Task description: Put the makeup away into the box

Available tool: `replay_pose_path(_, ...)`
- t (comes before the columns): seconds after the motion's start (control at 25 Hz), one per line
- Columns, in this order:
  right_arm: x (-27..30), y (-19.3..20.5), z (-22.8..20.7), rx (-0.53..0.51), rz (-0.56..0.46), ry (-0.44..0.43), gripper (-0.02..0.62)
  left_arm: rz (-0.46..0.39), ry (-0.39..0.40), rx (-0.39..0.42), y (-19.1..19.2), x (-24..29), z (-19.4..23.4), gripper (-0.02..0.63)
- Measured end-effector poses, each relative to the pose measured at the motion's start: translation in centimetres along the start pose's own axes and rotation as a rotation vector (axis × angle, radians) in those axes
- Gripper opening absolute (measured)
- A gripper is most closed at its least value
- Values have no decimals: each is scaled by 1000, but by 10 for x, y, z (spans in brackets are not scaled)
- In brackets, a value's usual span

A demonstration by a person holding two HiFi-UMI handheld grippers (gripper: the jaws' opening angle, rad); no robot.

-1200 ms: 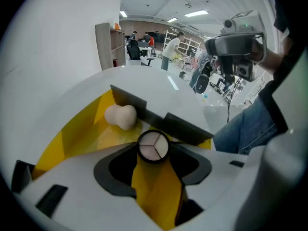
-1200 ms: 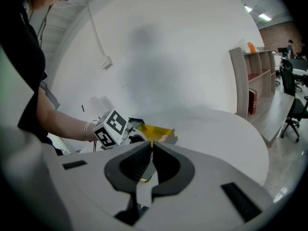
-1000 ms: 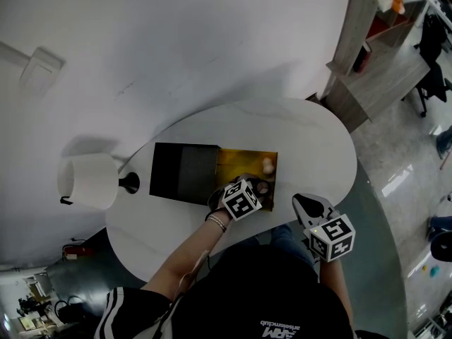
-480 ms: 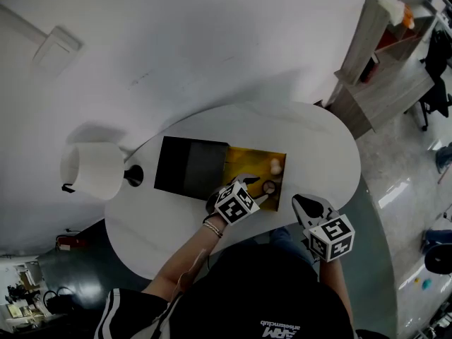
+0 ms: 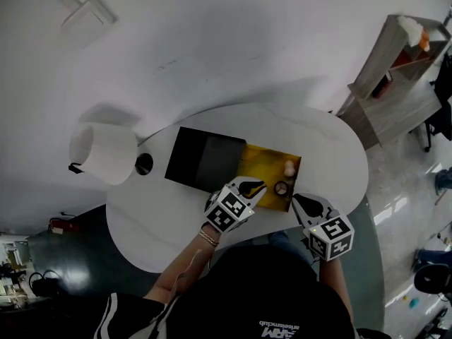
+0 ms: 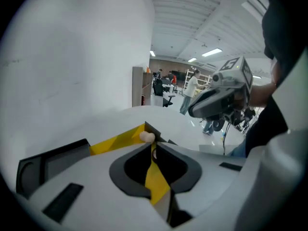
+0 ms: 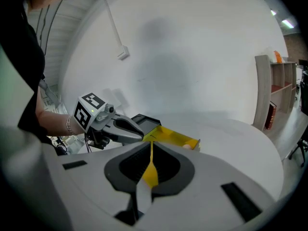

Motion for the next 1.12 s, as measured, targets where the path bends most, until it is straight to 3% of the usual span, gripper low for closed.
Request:
replay_pose_path(0.32, 30, -9, 32, -60, 34, -86, 29, -157, -108, -119, -4, -58, 12, 18)
replay_pose_path(0.72, 81, -28, 85, -218, 66, -250, 27, -279, -300, -285, 32, -133, 36, 18)
replay_pose_path(1.12, 125, -37, 153, -360, 63, -404, 20, -308, -433, -391, 90, -208, 47, 18)
Point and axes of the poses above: the fingertips, and each gripper's own axes: x forward along the fingers, z to its left, y out of its underside, the point moved 4 cm from there along -x, backward along the fingers, and after that the axes turned 7 degrees about -z, right-handed, at the moved point
